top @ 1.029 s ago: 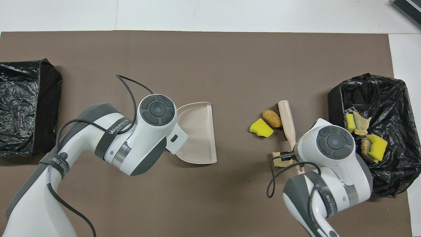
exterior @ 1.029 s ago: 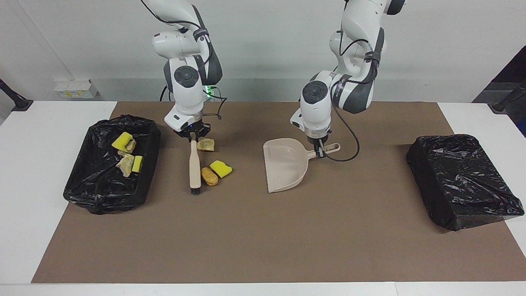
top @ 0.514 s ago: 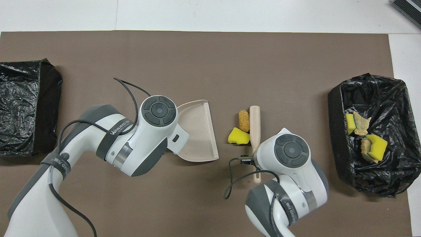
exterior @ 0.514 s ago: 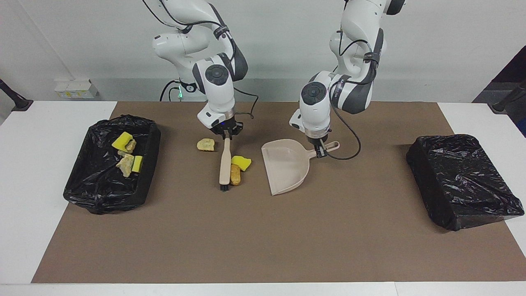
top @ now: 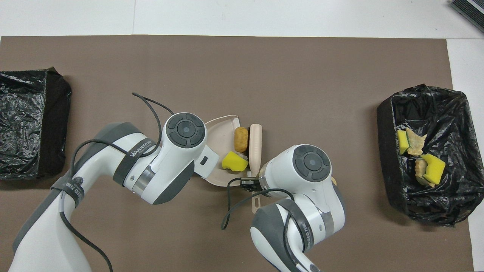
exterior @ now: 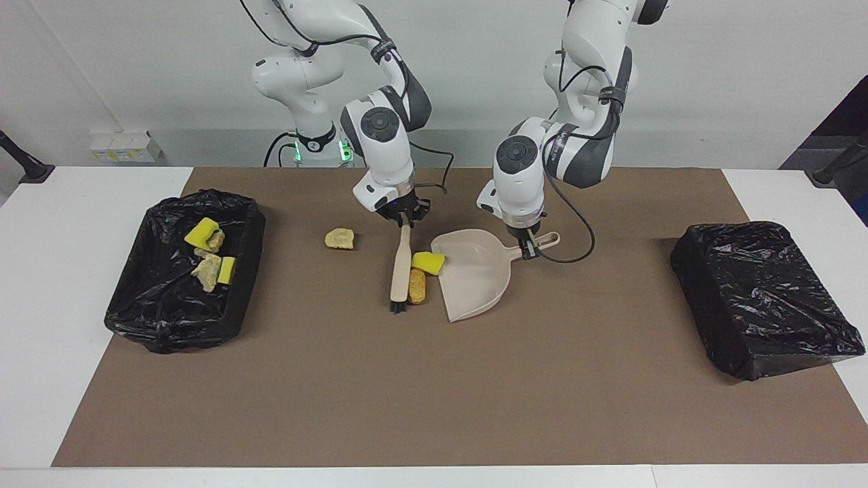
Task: Sweep and dump trash in bin
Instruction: 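Pull the brush back with the right gripper toward the last crust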
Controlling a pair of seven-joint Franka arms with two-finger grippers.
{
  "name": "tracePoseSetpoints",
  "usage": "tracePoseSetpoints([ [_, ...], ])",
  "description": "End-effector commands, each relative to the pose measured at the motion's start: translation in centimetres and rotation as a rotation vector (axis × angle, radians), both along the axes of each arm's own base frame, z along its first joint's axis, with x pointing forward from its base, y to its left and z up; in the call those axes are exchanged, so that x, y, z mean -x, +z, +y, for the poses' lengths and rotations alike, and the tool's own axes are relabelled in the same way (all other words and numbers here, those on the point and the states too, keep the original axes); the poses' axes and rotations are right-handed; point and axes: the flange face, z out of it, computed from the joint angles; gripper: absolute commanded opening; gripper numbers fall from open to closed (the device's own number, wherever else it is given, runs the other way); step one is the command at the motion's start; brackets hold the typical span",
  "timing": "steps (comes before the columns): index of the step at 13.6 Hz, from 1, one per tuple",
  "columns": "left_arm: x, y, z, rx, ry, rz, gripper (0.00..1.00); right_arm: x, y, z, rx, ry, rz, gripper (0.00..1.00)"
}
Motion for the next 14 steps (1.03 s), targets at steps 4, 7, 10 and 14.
tracePoseSetpoints([
  [4,2.0,0.0,-0.6,-0.037,-0.001,-0.011,0.00,-1.6,5.1,-4.5,-0.126,0.078,0.052,0.00],
  [7,2.9,0.2,-1.5,-0.050,-0.030,-0.013,0.00,-1.1,7.6,-8.8,0.012,0.122,0.038,0.00],
  [10,4.1,0.9,-2.8,-0.090,-0.089,-0.033,0.00,-0.6,10.2,-14.6,0.100,0.111,0.044,0.00],
  [14,7.0,0.7,-4.3,-0.107,-0.065,-0.051,0.00,3.5,9.1,-20.2,0.224,0.088,0.080,0.00],
])
